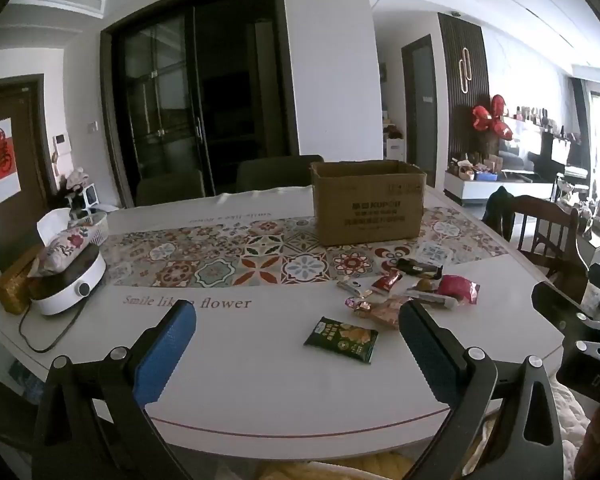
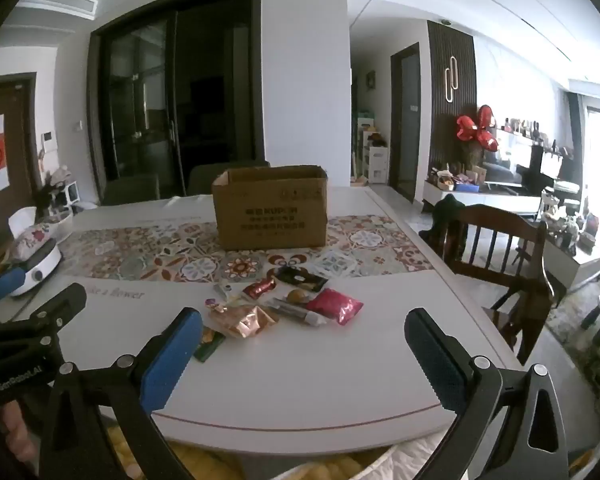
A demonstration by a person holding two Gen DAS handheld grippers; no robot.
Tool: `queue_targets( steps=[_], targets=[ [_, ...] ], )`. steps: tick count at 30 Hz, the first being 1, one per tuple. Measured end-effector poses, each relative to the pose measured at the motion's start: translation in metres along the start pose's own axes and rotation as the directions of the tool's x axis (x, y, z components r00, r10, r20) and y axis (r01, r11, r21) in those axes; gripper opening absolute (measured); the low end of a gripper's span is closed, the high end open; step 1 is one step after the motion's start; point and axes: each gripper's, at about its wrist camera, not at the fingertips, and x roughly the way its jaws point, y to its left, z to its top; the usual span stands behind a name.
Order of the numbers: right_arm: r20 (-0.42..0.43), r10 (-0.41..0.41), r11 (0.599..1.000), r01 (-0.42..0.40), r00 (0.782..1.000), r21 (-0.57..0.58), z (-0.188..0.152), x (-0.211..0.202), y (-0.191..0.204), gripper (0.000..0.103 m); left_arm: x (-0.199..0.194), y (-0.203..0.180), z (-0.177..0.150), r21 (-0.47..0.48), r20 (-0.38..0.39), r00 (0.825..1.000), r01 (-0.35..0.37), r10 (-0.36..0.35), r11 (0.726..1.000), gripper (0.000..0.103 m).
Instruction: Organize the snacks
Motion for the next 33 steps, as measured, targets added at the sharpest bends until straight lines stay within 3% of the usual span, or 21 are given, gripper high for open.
queue_targets(
  steps=[33],
  targets=[
    [0.017, 0.005, 1.000, -0.005, 1.000, 0.004, -0.0009, -0.0016, -0.0013, 0.102, -0.0049, -0.0018, 0.0048, 0.012, 0.022, 1.000, 0.022, -0.022, 1.000, 0.103]
  ],
)
